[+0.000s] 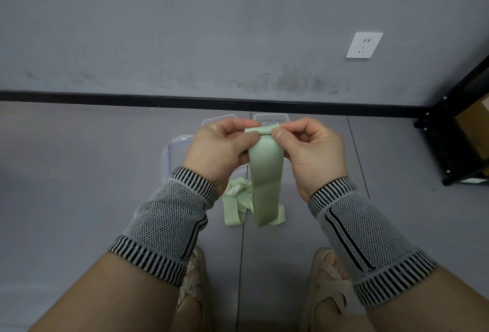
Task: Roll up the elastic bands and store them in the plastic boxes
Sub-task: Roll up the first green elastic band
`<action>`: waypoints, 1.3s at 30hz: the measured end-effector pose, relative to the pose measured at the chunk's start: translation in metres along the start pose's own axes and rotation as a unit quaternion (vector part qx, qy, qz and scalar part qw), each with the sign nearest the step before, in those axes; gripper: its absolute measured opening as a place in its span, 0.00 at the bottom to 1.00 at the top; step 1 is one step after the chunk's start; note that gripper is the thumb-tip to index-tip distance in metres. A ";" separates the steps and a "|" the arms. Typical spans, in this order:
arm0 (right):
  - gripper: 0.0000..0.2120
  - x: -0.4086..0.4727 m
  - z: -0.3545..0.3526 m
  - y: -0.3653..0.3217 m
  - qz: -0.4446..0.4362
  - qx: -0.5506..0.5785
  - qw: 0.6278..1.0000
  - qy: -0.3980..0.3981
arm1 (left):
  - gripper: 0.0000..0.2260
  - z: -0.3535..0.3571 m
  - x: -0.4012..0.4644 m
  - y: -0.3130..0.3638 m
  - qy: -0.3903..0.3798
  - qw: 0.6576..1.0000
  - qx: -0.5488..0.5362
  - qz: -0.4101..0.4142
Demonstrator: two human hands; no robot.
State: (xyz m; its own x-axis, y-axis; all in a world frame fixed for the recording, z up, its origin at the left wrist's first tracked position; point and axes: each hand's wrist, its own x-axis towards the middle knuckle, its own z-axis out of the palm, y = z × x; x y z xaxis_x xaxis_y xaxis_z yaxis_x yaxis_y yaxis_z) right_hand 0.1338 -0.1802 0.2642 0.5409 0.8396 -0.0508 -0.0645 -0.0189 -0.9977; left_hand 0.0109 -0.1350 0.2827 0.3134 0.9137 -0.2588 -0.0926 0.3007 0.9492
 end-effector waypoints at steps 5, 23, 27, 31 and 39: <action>0.10 0.000 0.001 0.004 -0.009 -0.012 1.000 0.005 | 0.04 0.001 0.000 -0.001 0.008 1.000 0.022 0.005; 0.06 0.002 -0.002 0.002 0.000 -0.075 0.995 -0.060 | 0.09 0.006 0.001 -0.007 0.043 0.995 0.085 0.029; 0.06 0.004 -0.004 0.002 0.007 -0.053 0.998 -0.039 | 0.04 0.003 0.004 -0.010 0.042 0.993 0.107 0.006; 0.05 0.004 -0.007 0.002 0.011 -0.040 0.998 -0.046 | 0.02 0.000 0.004 -0.008 0.034 0.994 0.103 0.000; 0.06 0.004 -0.005 0.001 0.020 -0.005 0.998 -0.059 | 0.04 -0.002 0.002 -0.002 0.020 0.997 0.069 0.003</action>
State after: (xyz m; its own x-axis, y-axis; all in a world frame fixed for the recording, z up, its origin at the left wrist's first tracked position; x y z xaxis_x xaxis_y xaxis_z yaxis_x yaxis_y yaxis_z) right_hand 0.1407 -0.1795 0.2624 0.4349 0.8963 -0.0862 -0.0753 -0.0592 -0.9954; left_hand 0.0095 -0.1331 0.2797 0.2758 0.9261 -0.2573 0.0372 0.2571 0.9657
